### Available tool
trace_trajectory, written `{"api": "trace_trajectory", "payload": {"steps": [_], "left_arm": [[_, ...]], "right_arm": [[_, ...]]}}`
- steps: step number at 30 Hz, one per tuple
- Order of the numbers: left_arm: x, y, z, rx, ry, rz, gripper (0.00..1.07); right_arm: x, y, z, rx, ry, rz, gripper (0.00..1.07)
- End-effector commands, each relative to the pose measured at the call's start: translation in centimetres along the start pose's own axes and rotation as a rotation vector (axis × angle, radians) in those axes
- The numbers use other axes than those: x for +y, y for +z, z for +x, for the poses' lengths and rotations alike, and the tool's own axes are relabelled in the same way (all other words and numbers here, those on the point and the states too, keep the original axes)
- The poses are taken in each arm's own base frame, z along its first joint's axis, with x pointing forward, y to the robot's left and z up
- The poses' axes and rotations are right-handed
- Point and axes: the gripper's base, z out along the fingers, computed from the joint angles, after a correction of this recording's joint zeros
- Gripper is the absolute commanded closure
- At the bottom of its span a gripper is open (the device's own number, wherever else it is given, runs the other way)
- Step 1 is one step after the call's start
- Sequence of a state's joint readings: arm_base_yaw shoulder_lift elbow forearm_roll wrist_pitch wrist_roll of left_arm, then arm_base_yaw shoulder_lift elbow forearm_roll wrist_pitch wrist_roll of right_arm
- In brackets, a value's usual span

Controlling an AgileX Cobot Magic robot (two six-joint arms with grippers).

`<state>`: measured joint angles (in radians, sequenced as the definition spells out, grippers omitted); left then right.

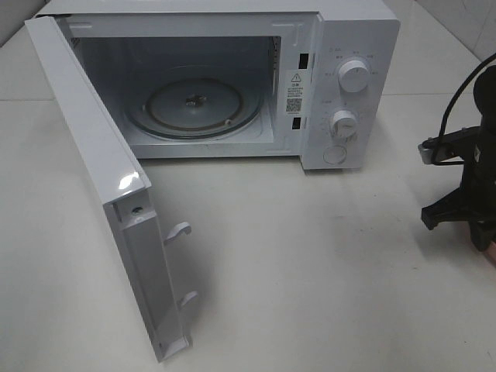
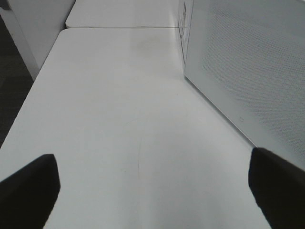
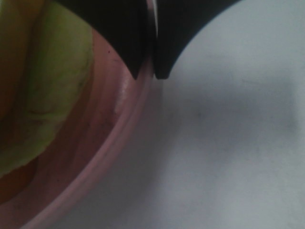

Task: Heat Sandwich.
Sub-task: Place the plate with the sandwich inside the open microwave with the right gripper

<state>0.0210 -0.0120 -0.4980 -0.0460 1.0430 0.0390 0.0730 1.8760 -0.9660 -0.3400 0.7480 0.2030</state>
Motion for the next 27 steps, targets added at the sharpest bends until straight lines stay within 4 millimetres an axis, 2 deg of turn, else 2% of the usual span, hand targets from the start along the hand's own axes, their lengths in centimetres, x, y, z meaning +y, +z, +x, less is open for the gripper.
{"api": "trace_trajectory", "payload": {"steps": [1, 16, 27], "left_arm": [[0.0, -0.2, 0.1, -0.025, -0.002, 0.005, 0.03], [0.0, -0.2, 0.1, -0.025, -0.002, 0.005, 0.03], [0.0, -0.2, 0.1, -0.025, -0.002, 0.005, 0.03]], "right_arm": [[-0.6, -0.9, 0.2, -0.004, 0.011, 0.044, 1.07], [0.9, -4.4, 1.4, -0.022, -0.062, 0.141, 1.07], [2.1, -6.9, 3.6, -0.018, -0.114, 0.175, 1.07]]}}
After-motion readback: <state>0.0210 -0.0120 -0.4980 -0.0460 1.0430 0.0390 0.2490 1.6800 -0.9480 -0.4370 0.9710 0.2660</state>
